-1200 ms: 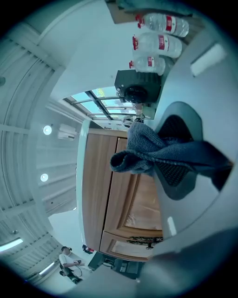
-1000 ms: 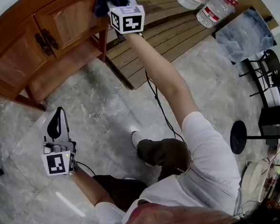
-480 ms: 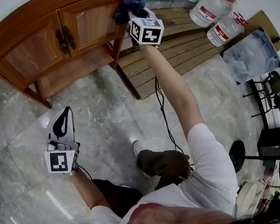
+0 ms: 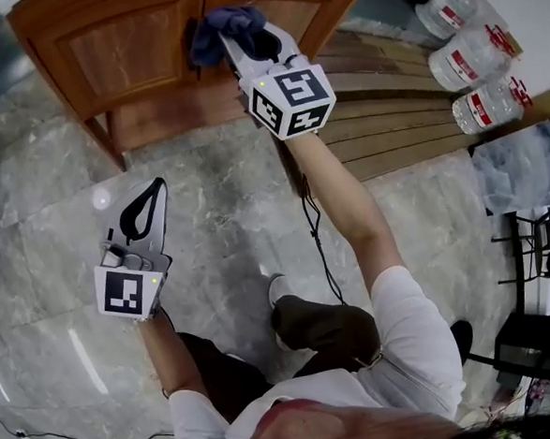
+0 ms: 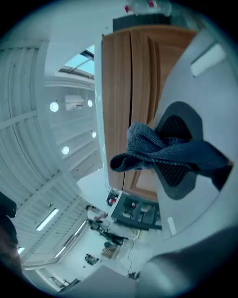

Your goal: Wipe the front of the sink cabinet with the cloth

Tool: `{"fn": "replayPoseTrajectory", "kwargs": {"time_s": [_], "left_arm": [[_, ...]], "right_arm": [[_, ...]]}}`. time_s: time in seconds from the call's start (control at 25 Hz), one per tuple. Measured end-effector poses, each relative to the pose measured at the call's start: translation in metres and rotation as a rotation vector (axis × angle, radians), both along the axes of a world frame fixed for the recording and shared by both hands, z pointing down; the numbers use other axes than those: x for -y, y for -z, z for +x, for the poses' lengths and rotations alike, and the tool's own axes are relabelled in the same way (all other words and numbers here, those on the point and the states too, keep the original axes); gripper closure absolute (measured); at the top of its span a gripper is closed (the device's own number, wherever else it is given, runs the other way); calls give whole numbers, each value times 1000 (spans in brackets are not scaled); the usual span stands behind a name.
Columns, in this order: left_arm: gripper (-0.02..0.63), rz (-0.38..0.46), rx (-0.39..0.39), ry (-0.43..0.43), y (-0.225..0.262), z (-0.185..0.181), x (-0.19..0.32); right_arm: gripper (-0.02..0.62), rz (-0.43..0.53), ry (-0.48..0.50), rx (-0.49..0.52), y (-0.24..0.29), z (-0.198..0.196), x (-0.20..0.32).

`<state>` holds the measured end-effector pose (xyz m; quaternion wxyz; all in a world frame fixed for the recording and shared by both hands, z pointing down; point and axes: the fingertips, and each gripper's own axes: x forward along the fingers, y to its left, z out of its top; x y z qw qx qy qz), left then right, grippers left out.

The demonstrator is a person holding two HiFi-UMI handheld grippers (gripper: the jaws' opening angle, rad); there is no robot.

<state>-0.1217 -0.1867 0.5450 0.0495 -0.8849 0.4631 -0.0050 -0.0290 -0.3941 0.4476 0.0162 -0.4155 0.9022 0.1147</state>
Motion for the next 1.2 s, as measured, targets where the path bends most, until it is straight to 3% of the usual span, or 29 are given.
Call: {"fn": "replayPoseTrajectory", "kwargs": {"time_s": [0.12, 0.24, 0.56, 0.88, 1.2], "left_arm": [[601, 9, 1, 25, 5, -12, -5], [601, 29, 14, 53, 10, -26, -12], [601, 56, 7, 136, 29, -65, -34], [601, 62, -10, 186, 39, -87, -52], [601, 45, 15, 168, 34, -77, -50]], "right_arm": [[483, -30, 169, -26, -19, -75, -29], [483, -81, 264, -22, -42, -138, -41], [483, -206, 322, -57, -101, -258, -39], [483, -240, 222, -90, -129, -289, -15], [485, -247, 188, -95, -132, -281, -9]]}}
